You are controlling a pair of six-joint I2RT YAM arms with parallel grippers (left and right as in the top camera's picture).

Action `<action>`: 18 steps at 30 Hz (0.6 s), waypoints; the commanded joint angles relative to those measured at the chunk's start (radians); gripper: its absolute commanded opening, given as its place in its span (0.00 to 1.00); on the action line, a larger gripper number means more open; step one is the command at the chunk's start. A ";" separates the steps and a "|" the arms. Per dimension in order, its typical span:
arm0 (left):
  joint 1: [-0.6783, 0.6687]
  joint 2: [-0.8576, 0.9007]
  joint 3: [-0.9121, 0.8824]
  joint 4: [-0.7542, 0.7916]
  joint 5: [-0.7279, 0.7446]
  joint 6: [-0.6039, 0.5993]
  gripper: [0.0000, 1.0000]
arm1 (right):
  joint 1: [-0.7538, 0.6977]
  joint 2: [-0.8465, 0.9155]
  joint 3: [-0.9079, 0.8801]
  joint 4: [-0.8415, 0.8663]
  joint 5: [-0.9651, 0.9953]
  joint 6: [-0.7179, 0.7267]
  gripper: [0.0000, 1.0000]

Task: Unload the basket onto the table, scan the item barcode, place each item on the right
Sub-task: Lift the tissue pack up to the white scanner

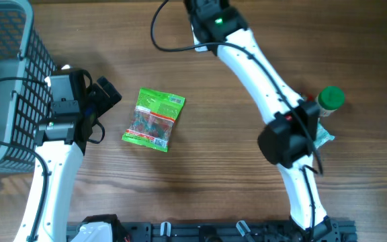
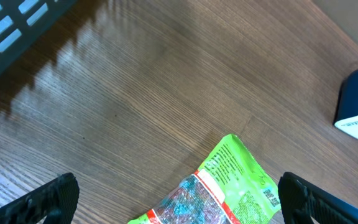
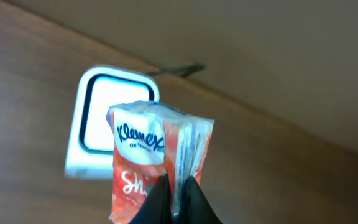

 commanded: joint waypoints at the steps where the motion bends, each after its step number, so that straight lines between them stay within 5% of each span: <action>1: 0.006 -0.002 0.001 0.000 -0.010 0.008 1.00 | -0.006 0.108 0.001 0.068 0.135 -0.124 0.04; 18: 0.006 -0.002 0.001 0.000 -0.010 0.008 1.00 | 0.020 0.208 0.000 0.320 0.233 -0.366 0.04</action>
